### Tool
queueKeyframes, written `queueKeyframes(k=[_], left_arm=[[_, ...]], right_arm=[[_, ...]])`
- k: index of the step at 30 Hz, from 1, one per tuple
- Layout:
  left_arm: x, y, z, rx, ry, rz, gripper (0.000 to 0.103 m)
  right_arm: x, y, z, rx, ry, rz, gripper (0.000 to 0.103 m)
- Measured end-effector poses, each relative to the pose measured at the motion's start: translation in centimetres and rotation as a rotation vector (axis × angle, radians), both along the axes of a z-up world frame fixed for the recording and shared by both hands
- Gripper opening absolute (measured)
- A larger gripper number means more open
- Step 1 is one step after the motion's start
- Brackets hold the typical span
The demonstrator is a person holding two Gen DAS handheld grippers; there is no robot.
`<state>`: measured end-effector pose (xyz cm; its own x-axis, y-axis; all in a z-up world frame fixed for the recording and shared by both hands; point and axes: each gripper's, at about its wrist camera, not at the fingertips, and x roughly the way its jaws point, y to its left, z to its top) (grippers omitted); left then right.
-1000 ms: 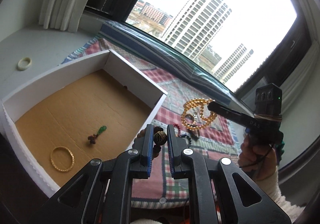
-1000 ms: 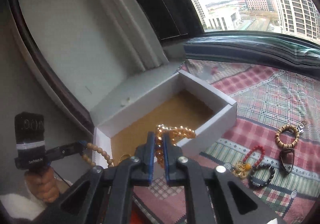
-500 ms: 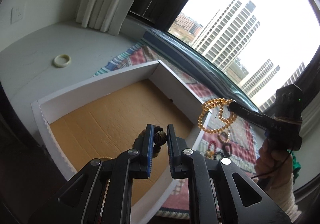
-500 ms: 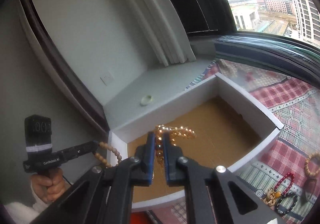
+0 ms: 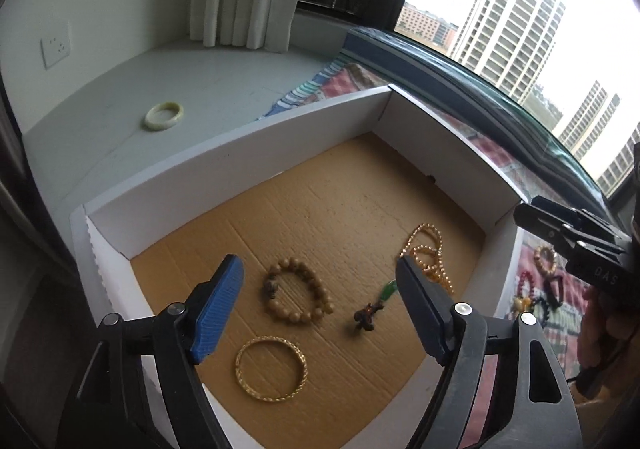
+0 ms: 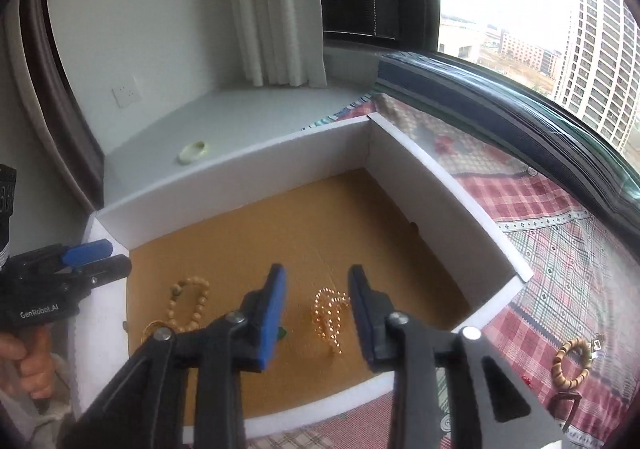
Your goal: Organize jewelry
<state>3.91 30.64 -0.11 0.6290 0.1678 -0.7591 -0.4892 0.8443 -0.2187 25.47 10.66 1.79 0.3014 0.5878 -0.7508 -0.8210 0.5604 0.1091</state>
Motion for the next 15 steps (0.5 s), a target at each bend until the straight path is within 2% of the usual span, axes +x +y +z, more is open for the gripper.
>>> queueKeyframes(k=[1,6,9,15], left_arm=[[-0.2,-0.6,0.1,0.004,0.000,-0.011,0.081],[-0.8,-3.9,1.0,-0.001,-0.032,-0.084,0.085],[-0.7,-6.9,1.7,-0.008,-0.053,-0.148,0.087],[0.7,-13.8,2.0,-0.035,-0.084,-0.310,0.088]], right_arm=[[-0.2,-0.7,0.1,0.017,-0.004,-0.017,0.062],[-1.8,-4.5,0.5,0.057,-0.006,-0.049,0.065],[-3.3,-7.7,0.3,0.046,-0.036,-0.079,0.075],[-6.0,-14.9,-1.4,-0.013,-0.122,-0.178,0.077]])
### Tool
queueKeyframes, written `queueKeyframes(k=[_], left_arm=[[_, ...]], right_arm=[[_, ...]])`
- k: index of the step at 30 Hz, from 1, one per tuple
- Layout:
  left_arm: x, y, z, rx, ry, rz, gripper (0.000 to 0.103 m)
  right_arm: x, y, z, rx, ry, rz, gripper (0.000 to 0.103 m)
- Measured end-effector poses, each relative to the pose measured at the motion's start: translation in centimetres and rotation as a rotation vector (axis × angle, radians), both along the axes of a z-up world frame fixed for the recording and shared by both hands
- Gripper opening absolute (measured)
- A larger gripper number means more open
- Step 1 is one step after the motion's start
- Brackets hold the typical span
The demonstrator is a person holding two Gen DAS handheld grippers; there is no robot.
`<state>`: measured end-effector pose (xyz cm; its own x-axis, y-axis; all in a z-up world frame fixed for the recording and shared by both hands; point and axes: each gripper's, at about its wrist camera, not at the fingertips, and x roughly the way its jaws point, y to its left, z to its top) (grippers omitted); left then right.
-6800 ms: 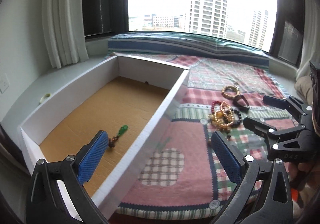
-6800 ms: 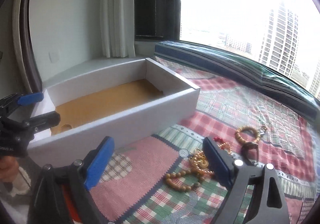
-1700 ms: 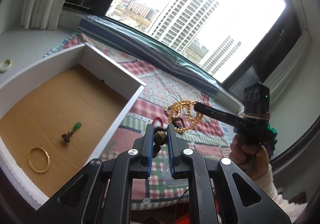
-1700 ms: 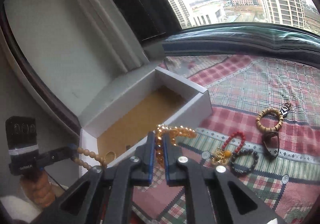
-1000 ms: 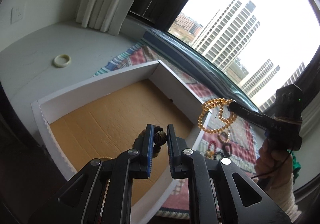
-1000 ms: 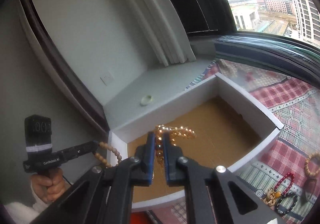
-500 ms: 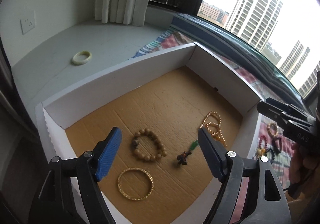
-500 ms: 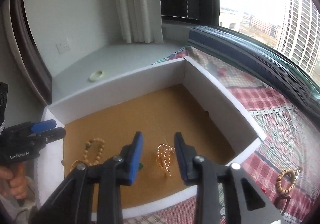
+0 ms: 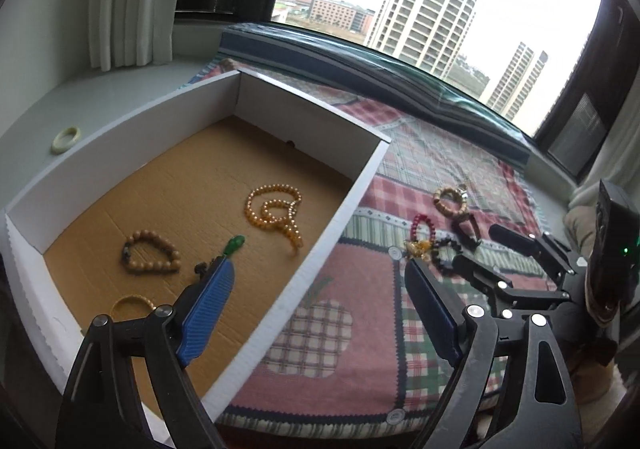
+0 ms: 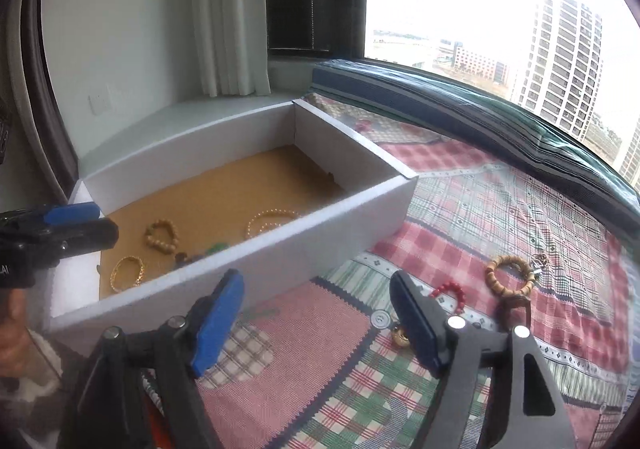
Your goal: Organize jewelry
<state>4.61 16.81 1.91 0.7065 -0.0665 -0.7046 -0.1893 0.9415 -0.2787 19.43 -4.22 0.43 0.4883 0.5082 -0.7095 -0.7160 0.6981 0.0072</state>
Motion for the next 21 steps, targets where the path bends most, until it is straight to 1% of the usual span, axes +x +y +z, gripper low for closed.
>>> queueKeyframes(k=[5,8,11,14,17,21], left_arm=[[1.4,-5.3,-1.6,0.018,0.019,-0.104,0.089],[2.2,-7.8,-3.1,0.018,0.035,-0.144,0.089],[3.0,-10.2,-4.6,0.021,0.047,-0.178,0.089],[3.3,-12.2,-6.2,0.029,0.072,-0.211,0.089],[3.1,-13.6,-7.4,0.034,0.094,-0.235,0.089],[2.9,-14.2,-8.5,0.032,0.116,-0.226,0.089]], right_arm=[[-1.2,-6.3,-2.2,-0.053,-0.059,-0.127,0.077],[-1.9,-10.1,-4.0,-0.058,-0.061,-0.220,0.077],[-2.1,-13.5,-7.1,-0.077,-0.022,-0.314,0.077],[-1.8,-16.1,-10.0,-0.118,0.025,-0.402,0.077],[-2.0,-18.3,-11.4,-0.115,0.045,-0.470,0.077],[-2.4,-20.2,-11.9,-0.097,0.044,-0.525,0.077]])
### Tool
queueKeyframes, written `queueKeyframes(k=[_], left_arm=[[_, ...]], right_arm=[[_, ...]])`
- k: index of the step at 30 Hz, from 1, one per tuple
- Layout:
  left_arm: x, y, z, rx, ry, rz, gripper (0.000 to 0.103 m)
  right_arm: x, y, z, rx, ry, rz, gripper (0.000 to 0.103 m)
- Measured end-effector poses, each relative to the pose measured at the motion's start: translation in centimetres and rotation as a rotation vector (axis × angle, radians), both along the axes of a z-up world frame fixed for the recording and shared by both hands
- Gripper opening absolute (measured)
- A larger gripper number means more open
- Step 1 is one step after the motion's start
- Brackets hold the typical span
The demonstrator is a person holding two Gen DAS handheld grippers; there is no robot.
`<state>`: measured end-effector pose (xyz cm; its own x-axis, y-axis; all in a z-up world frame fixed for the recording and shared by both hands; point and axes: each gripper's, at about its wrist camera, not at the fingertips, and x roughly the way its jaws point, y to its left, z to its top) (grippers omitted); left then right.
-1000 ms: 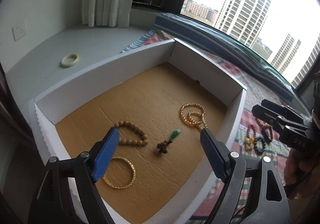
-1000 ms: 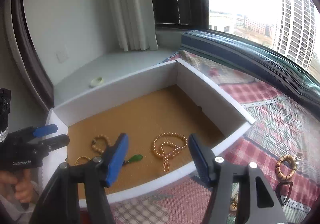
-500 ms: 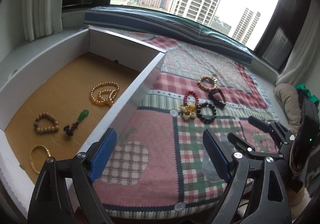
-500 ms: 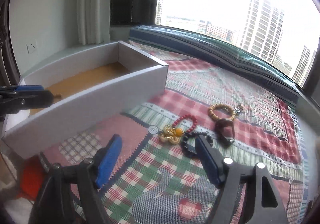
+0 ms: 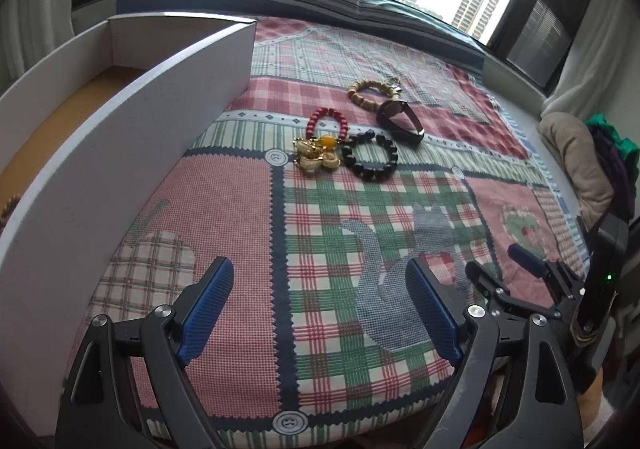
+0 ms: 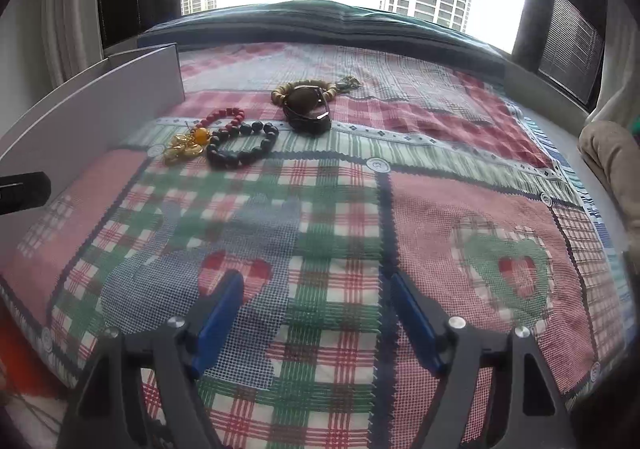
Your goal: Organize jewelry
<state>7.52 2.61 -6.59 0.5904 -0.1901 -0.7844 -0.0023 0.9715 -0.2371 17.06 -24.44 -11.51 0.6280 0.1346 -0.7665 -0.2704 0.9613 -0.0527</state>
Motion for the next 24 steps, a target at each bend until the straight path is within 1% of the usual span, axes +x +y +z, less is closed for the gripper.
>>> queueKeyframes(k=[9,18,24], left_arm=[[0.3,0.1,-1.5,0.047,0.008,0.054,0.089],[0.2,0.2,-2.1,0.042,0.021,0.058,0.089],[0.3,0.0,-2.7,0.043,0.046,0.052,0.091]], right_arm=[[-0.3,-0.1,-0.8,-0.008,-0.006,0.007,0.077],[-0.4,-0.7,-0.4,0.009,-0.032,-0.020,0.077],[-0.3,-0.4,-0.8,0.000,-0.016,-0.018,0.077]])
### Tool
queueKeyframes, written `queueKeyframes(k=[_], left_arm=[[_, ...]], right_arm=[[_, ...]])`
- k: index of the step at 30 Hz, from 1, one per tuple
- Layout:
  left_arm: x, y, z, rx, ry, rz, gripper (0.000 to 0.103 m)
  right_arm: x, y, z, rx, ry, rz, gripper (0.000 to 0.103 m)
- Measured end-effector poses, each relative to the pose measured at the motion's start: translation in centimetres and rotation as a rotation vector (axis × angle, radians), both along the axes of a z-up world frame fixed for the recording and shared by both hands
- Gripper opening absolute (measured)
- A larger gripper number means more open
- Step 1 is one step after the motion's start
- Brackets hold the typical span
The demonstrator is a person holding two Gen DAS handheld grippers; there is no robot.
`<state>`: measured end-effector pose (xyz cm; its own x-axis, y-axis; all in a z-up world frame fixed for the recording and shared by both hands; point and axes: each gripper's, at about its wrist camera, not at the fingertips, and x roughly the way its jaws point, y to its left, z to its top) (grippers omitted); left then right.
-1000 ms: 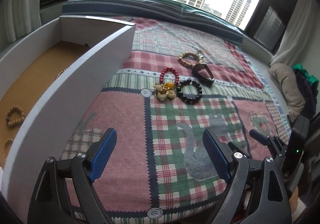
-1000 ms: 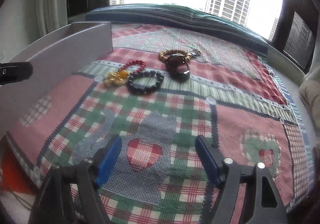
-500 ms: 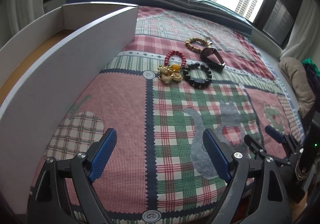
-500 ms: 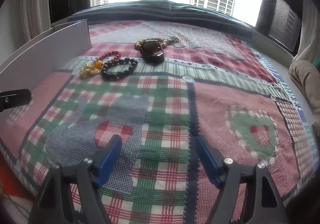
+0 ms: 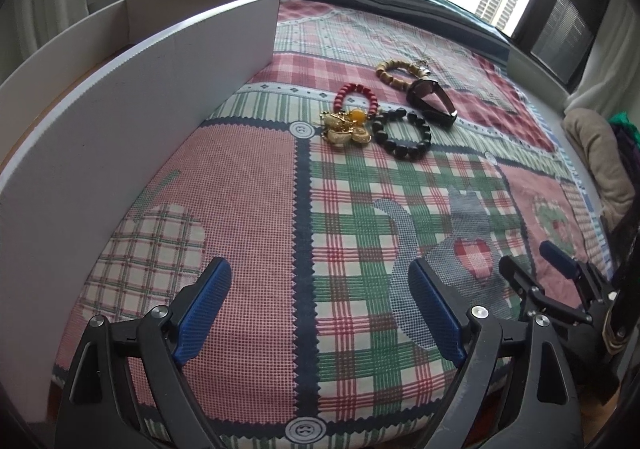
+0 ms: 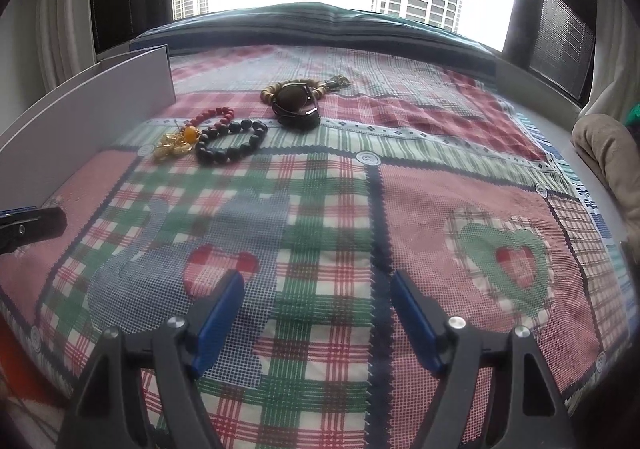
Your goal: Organize jewelry
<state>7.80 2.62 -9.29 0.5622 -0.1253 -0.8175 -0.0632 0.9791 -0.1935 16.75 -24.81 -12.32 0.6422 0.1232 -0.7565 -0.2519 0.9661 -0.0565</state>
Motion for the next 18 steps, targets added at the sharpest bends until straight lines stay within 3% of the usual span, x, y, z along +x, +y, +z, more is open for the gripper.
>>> queueKeyframes(k=[18], left_arm=[[0.09,-0.31,-0.35,0.026,0.015,-0.005,0.092]], right_arm=[[-0.19,0.78,0.00,-0.009,-0.003,0.016,0.077]])
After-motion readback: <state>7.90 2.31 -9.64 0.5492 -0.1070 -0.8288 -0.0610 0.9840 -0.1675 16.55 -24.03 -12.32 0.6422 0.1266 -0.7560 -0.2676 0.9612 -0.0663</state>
